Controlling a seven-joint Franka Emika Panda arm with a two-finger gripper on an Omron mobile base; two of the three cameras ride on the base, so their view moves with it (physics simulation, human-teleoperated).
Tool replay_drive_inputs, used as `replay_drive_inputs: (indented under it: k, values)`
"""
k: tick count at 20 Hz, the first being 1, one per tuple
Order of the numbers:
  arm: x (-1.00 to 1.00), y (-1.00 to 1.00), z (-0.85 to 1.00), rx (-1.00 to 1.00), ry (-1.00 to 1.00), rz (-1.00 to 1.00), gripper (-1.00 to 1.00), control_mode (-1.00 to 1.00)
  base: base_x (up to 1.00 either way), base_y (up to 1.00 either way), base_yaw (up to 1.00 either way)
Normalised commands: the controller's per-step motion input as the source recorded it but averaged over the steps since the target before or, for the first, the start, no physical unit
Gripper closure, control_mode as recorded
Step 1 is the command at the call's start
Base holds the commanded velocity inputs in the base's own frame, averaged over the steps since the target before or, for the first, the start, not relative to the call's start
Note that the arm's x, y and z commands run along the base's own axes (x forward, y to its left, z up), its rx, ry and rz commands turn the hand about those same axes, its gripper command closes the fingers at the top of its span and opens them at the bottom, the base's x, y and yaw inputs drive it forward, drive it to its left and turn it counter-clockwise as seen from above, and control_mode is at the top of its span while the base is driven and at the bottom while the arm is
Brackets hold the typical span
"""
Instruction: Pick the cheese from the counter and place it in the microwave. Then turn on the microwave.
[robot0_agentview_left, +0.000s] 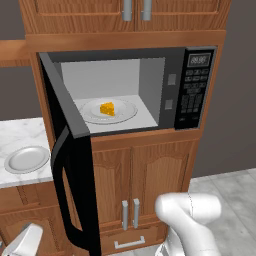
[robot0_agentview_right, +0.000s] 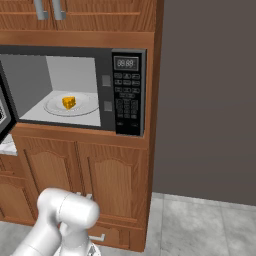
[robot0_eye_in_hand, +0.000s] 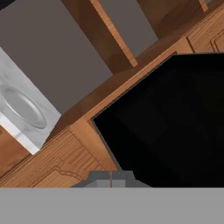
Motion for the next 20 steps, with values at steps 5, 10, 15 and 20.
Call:
replay_drive_inputs:
  k: [5,10,15,20]
  values:
    - [0.17,0.14,-0.13,0.00,-0.01,-0.02,1.00,-1.00,0.00,0.00,0.00]
    - [0.05,0.07,-0.09,0.00,-0.02,-0.02,1.00,-1.00,0.00,0.00,0.00]
    - [0.00,0.03,-0.04,0.00,-0.05,-0.03,1.00,-1.00,0.00,0.00,0.00]
    - [0.00,0.02,0.00,0.00,-0.07,-0.04,1.00,-1.00,0.00,0.00,0.00]
